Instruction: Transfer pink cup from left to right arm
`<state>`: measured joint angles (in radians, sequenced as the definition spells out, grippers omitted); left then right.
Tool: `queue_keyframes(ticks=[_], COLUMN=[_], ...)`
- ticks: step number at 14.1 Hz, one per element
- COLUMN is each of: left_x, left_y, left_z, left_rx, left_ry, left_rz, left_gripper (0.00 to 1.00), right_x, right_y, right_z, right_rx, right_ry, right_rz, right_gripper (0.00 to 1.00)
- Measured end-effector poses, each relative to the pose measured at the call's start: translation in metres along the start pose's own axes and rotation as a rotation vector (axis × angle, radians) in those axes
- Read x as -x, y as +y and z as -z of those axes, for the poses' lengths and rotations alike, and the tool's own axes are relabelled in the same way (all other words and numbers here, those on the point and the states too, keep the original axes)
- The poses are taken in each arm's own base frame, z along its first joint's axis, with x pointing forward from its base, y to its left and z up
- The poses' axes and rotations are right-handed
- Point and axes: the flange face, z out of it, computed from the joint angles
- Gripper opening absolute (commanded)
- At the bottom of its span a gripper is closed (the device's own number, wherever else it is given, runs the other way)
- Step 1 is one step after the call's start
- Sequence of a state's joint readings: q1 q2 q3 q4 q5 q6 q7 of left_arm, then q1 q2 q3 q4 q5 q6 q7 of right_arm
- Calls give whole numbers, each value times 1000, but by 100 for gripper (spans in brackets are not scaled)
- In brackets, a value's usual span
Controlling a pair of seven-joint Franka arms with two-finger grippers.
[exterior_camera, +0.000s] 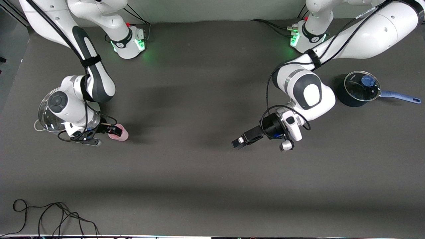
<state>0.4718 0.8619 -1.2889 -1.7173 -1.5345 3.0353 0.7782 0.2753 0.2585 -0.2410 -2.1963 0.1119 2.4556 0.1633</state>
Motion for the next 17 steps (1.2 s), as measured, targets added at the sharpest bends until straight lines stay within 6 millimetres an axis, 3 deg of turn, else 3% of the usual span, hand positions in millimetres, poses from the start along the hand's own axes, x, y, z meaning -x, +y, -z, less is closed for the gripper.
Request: queue_keyframes(ticks=[4, 8, 12, 14, 17], left_x=[3, -15, -50, -66, -75], left_y=[-8, -23, -20, -16, -7], left_z=[1, 11, 33, 52, 85], left_rx=[-45, -78, -97, -151, -251], left_ry=[22, 55, 106, 158, 225], left_rz=[22, 1, -102, -184, -251], left_gripper=[100, 100, 100, 100, 100], right_x=[-14, -20, -25, -26, -26], right_y=[-9, -9, -6, -6, -6], right_z=[80, 144, 169, 171, 171], right_rx=[-33, -48, -45, -44, -44], right_ry=[-31, -69, -85, -84, -84], right_rz=[11, 15, 14, 14, 14], right_gripper=[100, 100, 100, 100, 100])
